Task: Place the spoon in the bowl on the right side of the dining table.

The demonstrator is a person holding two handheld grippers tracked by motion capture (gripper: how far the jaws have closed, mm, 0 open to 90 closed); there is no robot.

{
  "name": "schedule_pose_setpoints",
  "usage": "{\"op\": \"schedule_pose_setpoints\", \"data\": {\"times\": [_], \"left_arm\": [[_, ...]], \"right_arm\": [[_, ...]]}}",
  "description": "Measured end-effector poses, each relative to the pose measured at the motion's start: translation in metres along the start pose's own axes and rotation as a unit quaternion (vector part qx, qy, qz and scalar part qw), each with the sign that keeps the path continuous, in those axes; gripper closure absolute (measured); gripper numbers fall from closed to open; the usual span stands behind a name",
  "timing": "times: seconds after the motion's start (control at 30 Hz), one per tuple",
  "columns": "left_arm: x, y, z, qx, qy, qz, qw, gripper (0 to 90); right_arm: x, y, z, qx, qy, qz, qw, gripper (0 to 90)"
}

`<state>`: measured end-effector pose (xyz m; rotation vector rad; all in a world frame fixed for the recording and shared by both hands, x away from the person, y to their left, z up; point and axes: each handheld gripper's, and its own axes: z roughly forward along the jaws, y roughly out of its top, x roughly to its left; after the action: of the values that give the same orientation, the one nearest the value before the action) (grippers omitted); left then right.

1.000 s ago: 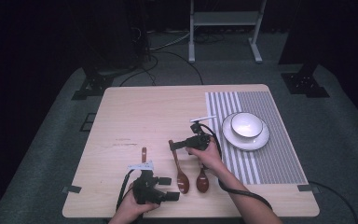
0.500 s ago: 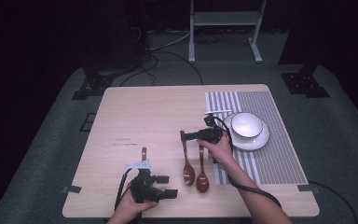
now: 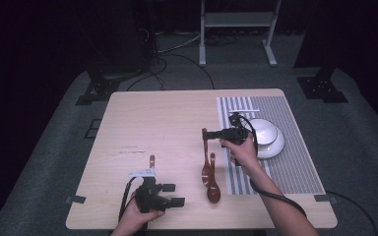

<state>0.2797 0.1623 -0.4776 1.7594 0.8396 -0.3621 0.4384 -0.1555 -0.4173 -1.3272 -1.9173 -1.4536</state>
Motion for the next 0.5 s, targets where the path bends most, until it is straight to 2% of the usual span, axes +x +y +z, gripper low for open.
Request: {"op": "schedule_pose_setpoints", "data": {"times": [0.23, 0.5], "left_arm": [[-0.001, 0.000, 0.000, -0.002, 0.002, -0.001, 1.0000, 0.0], [-0.001, 0.001, -0.001, -0.008, 0.000, -0.005, 1.0000, 0.0]], "right_arm": [[0.002, 0.008, -0.019, -0.018, -0.011, -0.001, 0.9998, 83.1], [-0.003, 0.015, -0.042, -0.049, -0.027, 0.012, 0.9984, 83.1]]}}
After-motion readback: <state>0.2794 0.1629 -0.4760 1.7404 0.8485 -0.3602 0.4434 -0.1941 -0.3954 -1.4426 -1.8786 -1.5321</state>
